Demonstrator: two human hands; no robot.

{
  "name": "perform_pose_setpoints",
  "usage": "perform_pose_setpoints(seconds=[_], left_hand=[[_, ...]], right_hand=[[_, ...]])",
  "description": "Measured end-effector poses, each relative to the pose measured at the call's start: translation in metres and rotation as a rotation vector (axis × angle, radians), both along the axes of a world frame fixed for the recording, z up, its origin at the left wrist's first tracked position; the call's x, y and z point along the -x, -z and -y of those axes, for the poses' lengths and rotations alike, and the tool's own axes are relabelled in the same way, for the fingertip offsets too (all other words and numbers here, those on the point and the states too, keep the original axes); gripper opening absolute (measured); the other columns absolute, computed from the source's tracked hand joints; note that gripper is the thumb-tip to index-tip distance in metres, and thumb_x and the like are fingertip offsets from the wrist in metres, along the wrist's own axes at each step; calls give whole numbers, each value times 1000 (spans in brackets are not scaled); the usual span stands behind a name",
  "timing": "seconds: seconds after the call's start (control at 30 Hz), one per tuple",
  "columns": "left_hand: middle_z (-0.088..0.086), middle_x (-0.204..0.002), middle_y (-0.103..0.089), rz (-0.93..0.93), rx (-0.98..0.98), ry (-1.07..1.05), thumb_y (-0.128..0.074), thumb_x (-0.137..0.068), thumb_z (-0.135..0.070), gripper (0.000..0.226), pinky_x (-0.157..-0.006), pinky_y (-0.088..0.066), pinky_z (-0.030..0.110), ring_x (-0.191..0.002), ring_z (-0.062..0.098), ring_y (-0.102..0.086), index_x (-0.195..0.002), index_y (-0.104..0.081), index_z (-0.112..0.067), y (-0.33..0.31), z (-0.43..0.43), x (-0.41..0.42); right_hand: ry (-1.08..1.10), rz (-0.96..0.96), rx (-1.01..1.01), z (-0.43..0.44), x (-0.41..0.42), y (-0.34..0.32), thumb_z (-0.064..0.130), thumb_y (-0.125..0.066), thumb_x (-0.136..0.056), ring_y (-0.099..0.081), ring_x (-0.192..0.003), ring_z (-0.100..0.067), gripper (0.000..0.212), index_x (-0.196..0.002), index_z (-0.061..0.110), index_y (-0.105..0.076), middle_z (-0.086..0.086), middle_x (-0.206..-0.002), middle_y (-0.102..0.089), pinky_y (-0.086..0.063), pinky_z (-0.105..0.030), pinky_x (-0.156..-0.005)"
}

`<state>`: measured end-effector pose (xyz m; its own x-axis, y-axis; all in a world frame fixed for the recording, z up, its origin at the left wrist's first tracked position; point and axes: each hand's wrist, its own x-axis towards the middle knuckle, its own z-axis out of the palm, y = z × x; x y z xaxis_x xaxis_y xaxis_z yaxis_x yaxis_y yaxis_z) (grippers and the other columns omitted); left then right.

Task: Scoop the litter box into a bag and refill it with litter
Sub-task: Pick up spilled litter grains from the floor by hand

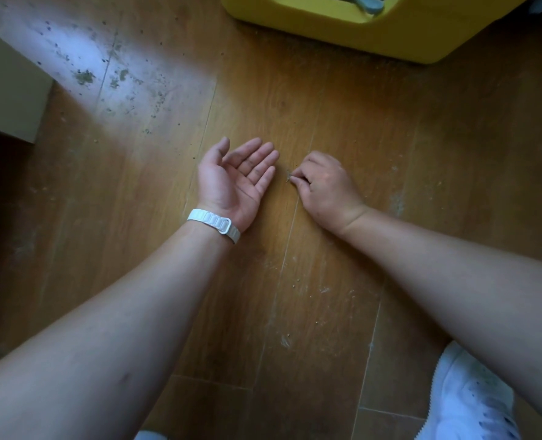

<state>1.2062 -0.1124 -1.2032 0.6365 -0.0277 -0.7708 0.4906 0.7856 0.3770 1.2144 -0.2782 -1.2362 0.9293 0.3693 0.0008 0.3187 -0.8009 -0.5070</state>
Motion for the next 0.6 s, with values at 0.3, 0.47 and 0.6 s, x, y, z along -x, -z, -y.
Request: perform_pose_setpoints(seconds=[0.3, 0.47, 0.6], left_hand=[[21, -115, -68, -8, -11, -10, -39, -97, -40, 52, -99, -48, 38, -105, 30, -68, -119, -61, 2, 4, 2, 4], [21, -115, -68, -9, -9, -21, -40, -97, -41, 53, -99, -48, 38, -104, 30, -68, -117, -61, 2, 3, 3, 6], [23, -113, -67, -6, 46, -35, -40, -97, -42, 55, -96, -51, 39, -104, 32, -67, -118, -60, 5, 1, 5, 6]], right_hand=[[-3, -7, 72, -4, -3, -2, 9, -62, -87, -58, -84, -35, 9, -85, 2, -66, -16, -88, -62, -39, -33, -77], [54, -56, 37, -5, -3, -7, 15, -57, -93, -56, -93, -30, 13, -92, 4, -66, -13, -97, -60, -36, -27, -80], [77, -50, -127, -19, 6, -25, 14, -60, -88, -57, -83, -28, 11, -86, 5, -65, -11, -90, -61, -39, -27, -73]])
